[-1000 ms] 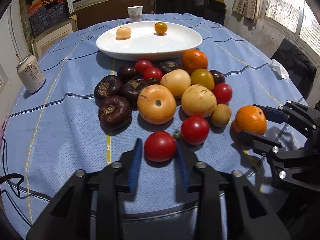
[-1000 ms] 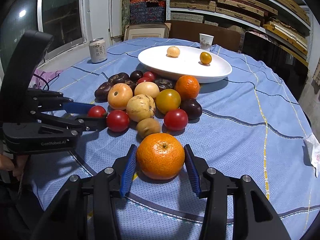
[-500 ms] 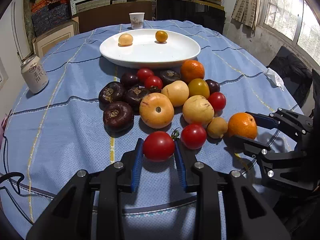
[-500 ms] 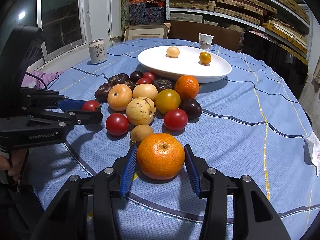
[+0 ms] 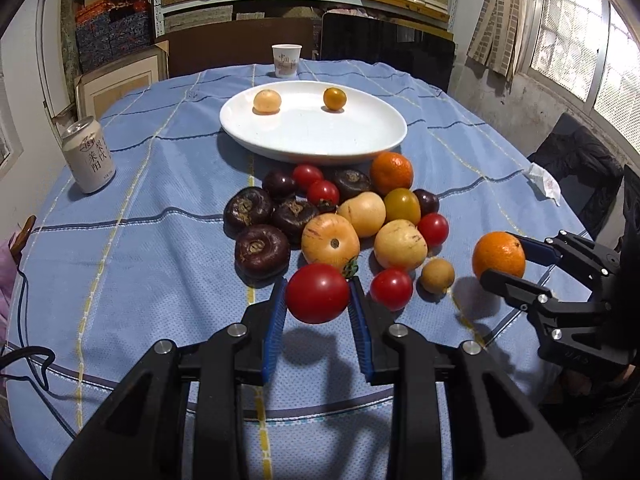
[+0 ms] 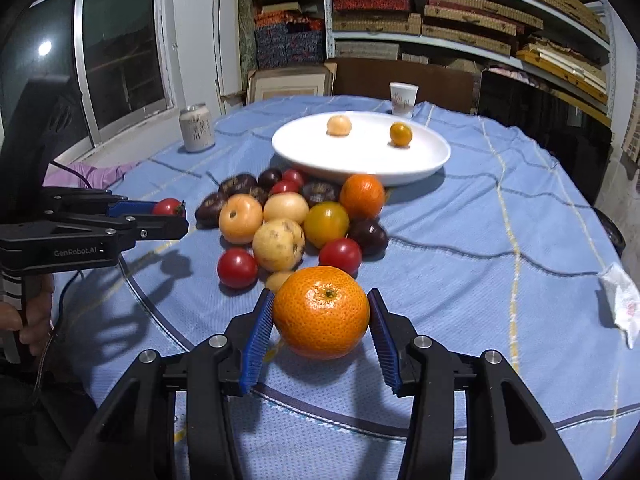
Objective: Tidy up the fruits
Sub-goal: 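Carry the red tomato and mandarin onto the white plate and release both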
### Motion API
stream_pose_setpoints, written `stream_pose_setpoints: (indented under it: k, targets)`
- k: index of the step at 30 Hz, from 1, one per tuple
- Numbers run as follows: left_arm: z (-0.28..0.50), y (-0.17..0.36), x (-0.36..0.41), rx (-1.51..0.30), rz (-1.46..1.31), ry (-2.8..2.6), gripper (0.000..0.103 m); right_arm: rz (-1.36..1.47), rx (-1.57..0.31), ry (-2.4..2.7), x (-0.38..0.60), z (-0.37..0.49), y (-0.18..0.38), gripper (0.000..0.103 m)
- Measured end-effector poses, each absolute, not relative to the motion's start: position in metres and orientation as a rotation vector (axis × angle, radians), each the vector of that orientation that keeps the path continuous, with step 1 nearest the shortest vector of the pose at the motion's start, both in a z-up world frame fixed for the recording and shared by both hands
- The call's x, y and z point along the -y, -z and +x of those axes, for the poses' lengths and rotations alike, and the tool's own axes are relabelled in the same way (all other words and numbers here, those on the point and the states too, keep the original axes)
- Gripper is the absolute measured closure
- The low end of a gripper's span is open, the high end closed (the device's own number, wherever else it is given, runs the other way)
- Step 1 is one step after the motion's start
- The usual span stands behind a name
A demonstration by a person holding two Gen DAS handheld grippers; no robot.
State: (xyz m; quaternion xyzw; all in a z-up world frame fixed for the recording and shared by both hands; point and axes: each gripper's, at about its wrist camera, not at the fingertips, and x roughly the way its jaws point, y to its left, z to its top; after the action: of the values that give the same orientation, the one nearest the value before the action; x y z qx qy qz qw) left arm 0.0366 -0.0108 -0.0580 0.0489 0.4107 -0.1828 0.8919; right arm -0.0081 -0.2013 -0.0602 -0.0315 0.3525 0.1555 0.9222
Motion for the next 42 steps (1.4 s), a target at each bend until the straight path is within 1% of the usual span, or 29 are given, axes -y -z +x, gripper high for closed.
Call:
stream_pose_setpoints:
  k: [11,17,22,25,29,32,40,41,42]
  targets:
    - [0.057,0.023,0.008,-0.798,0.102,0.377,0.073,-0.076,-0.637,-0.245,0.226,0.010,0.017,0.055]
    - [0.097,-0.005,0.013,-0.773,0.103,0.371,0.073,-0.119,-0.584,-0.206,0.237,0.042,-0.016,0.055]
    - [0.145,-0.015,0.027,-0.787,0.122,0.354,0.073,-0.138,-0.558,-0.182,0.241,0.083,-0.043,0.055]
    - [0.183,-0.016,0.036,-0.817,0.116,0.341,0.073,-0.130,-0.565,-0.175,0.241,0.114,-0.050,0.055]
    - [0.234,-0.004,0.046,-0.865,0.110,0.324,0.073,-0.101,-0.626,-0.176,0.239,0.168,-0.037,0.055]
    - [0.272,0.020,0.054,-0.941,0.097,0.327,0.073,-0.102,-0.686,-0.177,0.234,0.205,-0.015,0.055]
    - [0.331,0.071,0.062,-1.027,0.124,0.274,0.073,-0.097,-0.817,-0.168,0.231,0.279,0.043,0.055]
    - [0.336,0.073,0.062,-1.030,0.127,0.267,0.068,-0.102,-0.823,-0.166,0.229,0.285,0.047,0.055]
    - [0.338,0.074,0.061,-1.030,0.130,0.259,0.061,-0.109,-0.827,-0.164,0.228,0.288,0.049,0.055]
